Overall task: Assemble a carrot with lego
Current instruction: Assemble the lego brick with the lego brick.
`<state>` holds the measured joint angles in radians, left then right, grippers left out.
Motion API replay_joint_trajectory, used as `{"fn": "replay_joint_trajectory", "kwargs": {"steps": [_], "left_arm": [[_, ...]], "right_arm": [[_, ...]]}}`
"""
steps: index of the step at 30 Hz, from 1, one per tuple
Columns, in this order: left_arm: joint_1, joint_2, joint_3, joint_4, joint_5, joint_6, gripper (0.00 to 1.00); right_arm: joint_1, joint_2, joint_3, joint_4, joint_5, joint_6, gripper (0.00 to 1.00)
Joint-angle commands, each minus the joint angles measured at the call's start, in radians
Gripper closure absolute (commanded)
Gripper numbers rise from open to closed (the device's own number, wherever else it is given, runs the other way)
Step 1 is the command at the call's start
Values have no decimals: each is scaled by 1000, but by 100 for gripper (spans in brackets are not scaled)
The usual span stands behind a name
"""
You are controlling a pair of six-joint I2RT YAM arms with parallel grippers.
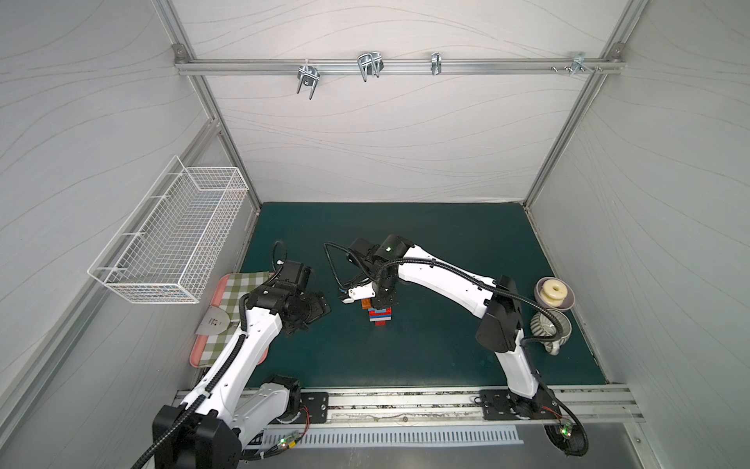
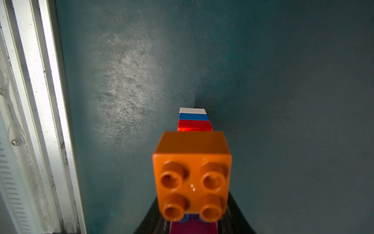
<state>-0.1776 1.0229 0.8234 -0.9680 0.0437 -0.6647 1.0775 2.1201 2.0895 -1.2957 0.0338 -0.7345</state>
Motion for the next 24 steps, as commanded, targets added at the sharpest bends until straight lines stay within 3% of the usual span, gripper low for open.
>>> {"fn": "replay_joint_trajectory", "kwargs": {"steps": [1, 11, 24], "left_arm": [[6, 2, 1, 8, 5, 8, 11], [6, 2, 2, 5, 7, 8, 11], [6, -5, 5, -1, -3, 5, 11]], "right_arm": [[-8, 32, 13, -48, -17, -15, 100], [-22, 53, -8, -86, -40, 29, 100], [-22, 50, -39, -41, 19, 55, 100]]}}
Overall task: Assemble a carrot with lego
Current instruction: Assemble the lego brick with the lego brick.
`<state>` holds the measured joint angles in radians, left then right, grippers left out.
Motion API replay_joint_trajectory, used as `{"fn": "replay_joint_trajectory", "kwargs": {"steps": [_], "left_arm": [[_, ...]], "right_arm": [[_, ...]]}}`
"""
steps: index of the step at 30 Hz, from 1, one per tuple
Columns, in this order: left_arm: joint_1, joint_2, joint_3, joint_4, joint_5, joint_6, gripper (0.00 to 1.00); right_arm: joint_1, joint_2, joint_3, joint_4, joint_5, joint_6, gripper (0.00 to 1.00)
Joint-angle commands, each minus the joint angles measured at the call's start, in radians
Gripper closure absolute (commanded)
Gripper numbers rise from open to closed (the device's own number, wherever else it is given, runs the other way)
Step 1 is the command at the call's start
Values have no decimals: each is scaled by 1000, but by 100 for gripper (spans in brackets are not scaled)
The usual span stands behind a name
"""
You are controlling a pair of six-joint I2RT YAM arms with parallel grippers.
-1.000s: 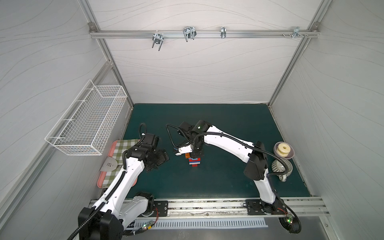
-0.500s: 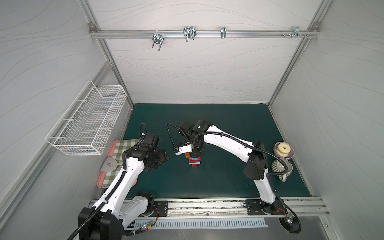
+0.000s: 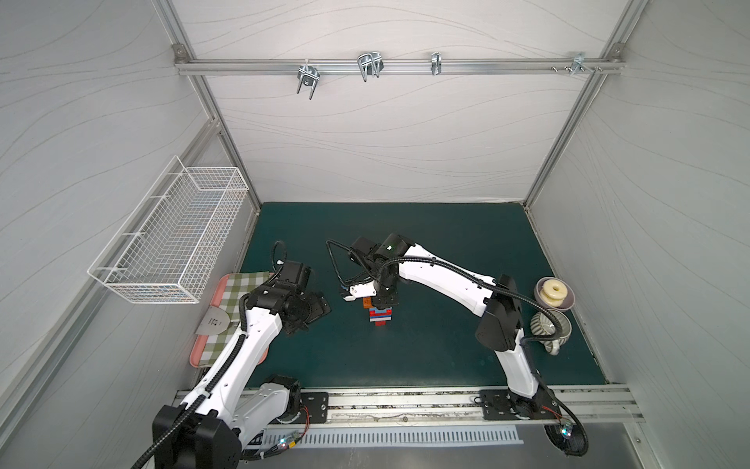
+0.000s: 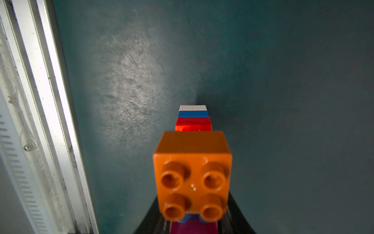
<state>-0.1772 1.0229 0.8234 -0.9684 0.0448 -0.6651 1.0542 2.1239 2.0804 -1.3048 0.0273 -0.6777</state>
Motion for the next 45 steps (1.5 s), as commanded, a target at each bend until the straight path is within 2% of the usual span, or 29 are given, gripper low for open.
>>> {"fn": "replay_joint_trajectory", "kwargs": {"steps": [1, 17, 26, 32, 45], "left_arm": [[5, -4, 4, -1, -6, 4, 11], [5, -9, 5, -3, -10, 2, 11], [5, -14, 6, -4, -14, 2, 11], [5, -18, 8, -6, -18, 1, 11], [5, -20, 7, -4, -19, 1, 11]], "right_arm": [[4, 50, -29, -31, 28, -2, 100], [19, 83, -46, -48, 27, 13, 100], [28, 34, -38, 10, 59, -4, 99], [37, 1, -34, 40, 43, -17, 82], [36, -27, -27, 55, 5, -8, 63]]}}
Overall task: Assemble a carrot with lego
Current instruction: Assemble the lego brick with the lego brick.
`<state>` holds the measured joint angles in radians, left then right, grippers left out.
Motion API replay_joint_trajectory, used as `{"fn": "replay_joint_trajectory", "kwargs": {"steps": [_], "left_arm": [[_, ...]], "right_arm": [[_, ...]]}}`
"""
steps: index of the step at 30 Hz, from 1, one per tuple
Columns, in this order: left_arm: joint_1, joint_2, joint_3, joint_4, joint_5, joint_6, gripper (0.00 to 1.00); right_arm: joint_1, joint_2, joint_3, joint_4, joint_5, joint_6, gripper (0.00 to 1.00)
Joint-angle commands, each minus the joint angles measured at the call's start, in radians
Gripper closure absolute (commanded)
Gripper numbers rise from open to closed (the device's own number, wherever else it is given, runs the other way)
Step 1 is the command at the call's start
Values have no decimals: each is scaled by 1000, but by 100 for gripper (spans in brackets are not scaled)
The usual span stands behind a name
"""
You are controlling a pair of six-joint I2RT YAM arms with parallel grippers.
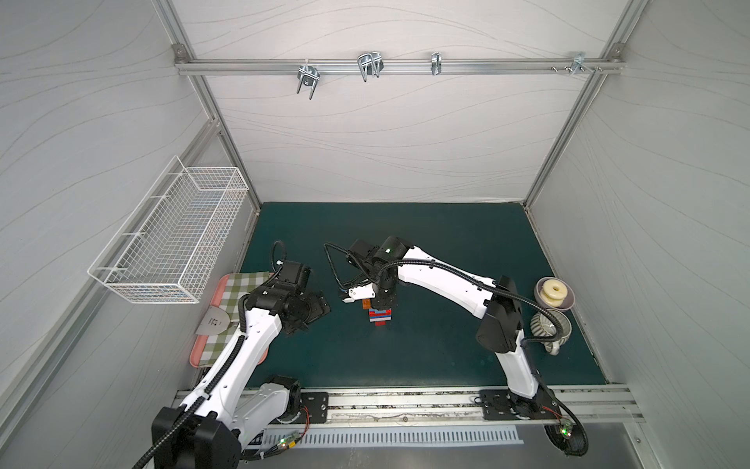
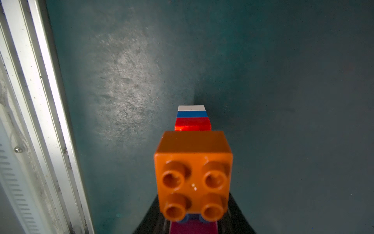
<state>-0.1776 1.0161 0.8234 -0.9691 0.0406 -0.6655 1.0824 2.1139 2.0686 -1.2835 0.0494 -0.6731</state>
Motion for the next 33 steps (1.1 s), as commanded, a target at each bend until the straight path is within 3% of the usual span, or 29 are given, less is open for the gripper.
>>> {"fn": "replay_joint_trajectory", "kwargs": {"steps": [1, 12, 24, 29, 33], "left_arm": [[5, -13, 6, -3, -15, 2, 11], [5, -11, 6, -3, -16, 2, 11], [6, -5, 11, -8, -11, 5, 11], [5, -2, 17, -13, -8, 7, 11], [6, 0, 20, -17, -11, 10, 11]], "right_arm": [[7, -20, -13, 36, -18, -11, 62], [-6, -44, -13, 46, -45, 7, 55], [-17, -120, -7, -8, -114, 25, 42], [-42, -198, -73, 51, -161, 63, 37], [-109, -327, -207, 187, -270, 140, 28]]}}
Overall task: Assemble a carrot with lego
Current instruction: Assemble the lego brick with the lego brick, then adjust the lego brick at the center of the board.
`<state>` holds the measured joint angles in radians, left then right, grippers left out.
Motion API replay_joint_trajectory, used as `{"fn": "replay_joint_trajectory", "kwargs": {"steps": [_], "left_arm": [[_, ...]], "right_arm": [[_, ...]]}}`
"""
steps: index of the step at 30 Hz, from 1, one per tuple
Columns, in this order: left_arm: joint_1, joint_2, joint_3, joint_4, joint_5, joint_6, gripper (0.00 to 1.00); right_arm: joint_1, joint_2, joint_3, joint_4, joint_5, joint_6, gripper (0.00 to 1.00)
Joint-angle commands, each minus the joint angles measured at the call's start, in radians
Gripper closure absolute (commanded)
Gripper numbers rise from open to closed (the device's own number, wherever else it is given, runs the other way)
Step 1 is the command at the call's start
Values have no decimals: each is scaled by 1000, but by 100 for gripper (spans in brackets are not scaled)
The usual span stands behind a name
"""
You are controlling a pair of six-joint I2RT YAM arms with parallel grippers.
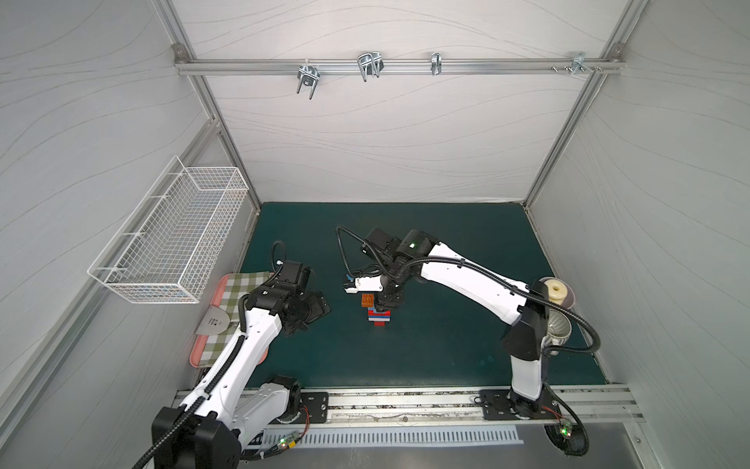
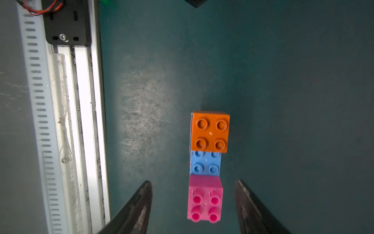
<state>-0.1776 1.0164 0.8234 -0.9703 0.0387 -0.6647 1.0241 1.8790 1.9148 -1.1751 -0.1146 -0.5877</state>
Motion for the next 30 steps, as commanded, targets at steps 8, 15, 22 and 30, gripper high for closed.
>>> {"fn": "replay_joint_trajectory", "kwargs": {"steps": [8, 15, 22, 30], "left_arm": [[5, 20, 37, -18, -15, 20, 11], [5, 39, 41, -6, -10, 27, 11], [6, 50, 36, 1, -13, 34, 11], [5, 53, 35, 5, -23, 33, 11]], "right_arm": [[-221, -359, -485, 459, -317, 195, 18], [-257, -480, -892, 879, -383, 297, 11], [-254, -500, -1162, 1299, -374, 372, 8], [-223, -384, -1202, 1533, -390, 456, 10]]}}
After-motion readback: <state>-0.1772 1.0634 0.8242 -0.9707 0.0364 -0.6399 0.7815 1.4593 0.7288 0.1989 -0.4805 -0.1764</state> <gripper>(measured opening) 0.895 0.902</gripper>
